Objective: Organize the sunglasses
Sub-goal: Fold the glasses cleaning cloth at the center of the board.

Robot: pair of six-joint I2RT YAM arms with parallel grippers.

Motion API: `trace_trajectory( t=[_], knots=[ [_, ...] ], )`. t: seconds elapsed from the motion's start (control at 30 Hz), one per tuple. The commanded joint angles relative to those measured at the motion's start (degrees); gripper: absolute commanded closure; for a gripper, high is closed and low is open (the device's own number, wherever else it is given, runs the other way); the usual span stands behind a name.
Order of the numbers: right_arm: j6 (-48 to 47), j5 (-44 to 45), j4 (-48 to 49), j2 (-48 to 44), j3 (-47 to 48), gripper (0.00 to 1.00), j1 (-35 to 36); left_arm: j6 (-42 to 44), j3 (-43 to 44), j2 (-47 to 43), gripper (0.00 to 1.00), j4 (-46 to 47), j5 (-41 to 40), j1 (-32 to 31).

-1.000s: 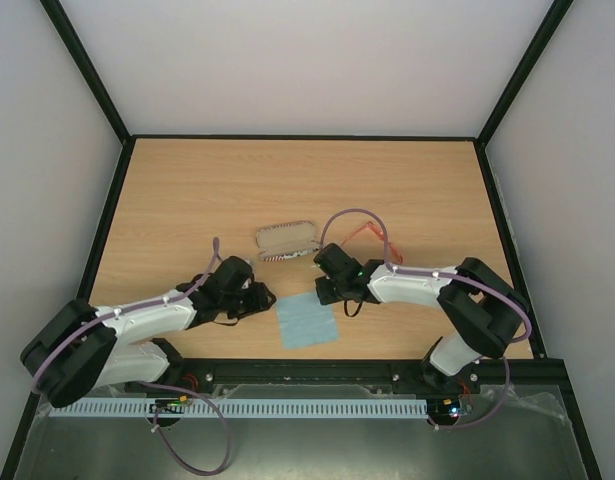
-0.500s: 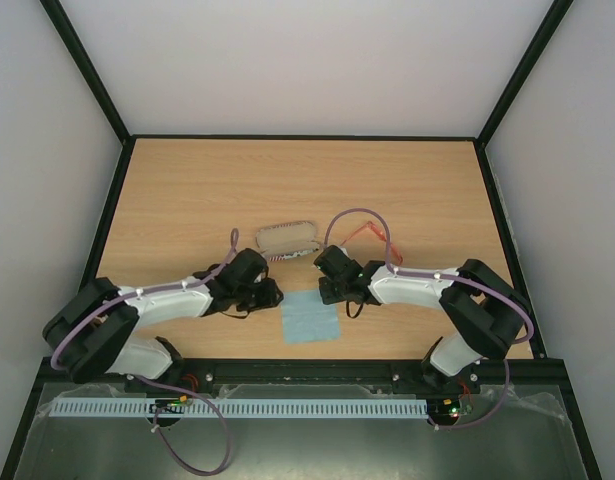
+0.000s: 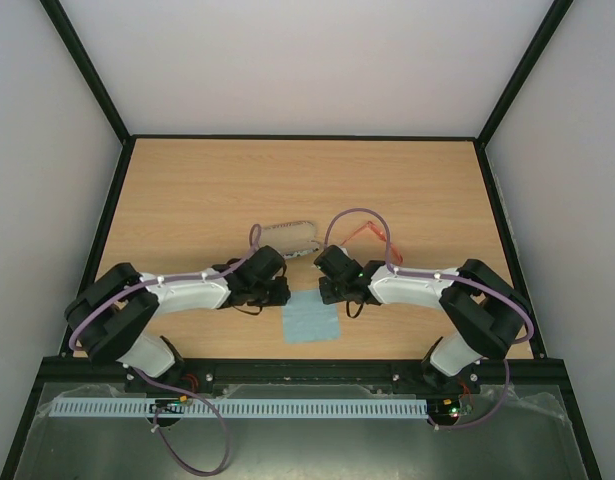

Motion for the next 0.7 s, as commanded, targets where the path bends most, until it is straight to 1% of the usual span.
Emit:
trace_trajectory(
  t=[0.0, 0.07, 0.2, 0.37, 0.43, 0.67],
  knots=[
    [0.7, 0.4, -6.7, 0.8, -2.3, 0.99, -0.4, 0.9, 1.5, 1.7, 0.75, -4.6, -4.0, -1.6],
    [0.8, 0.2, -6.5, 0.7, -2.6, 0.99, -0.5, 0.8, 1.5, 1.9, 0.77, -5.1, -4.8, -1.9],
    [1.1, 0.1, -6.0, 0.5, -3.1, 0.99, -0.5, 0.6, 1.5, 2.4, 0.86, -5.8, -5.9, -2.2],
    [1.0, -0.2, -5.7, 0.3, -3.4, 0.99, -0.4, 0.6, 1.4, 2.7, 0.92, -6.3, -6.9, -2.5],
    [1.0, -0.2, -5.8, 0.2, -3.4, 0.99, -0.5, 0.4, 1.4, 2.5, 0.96, -6.3, -7.0, -2.7],
    [0.9, -0.2, -6.9, -0.5, -1.5, 0.99, -0.4, 0.5, 2.0, 0.9, 0.98, -7.3, -8.4, -2.7]
  ],
)
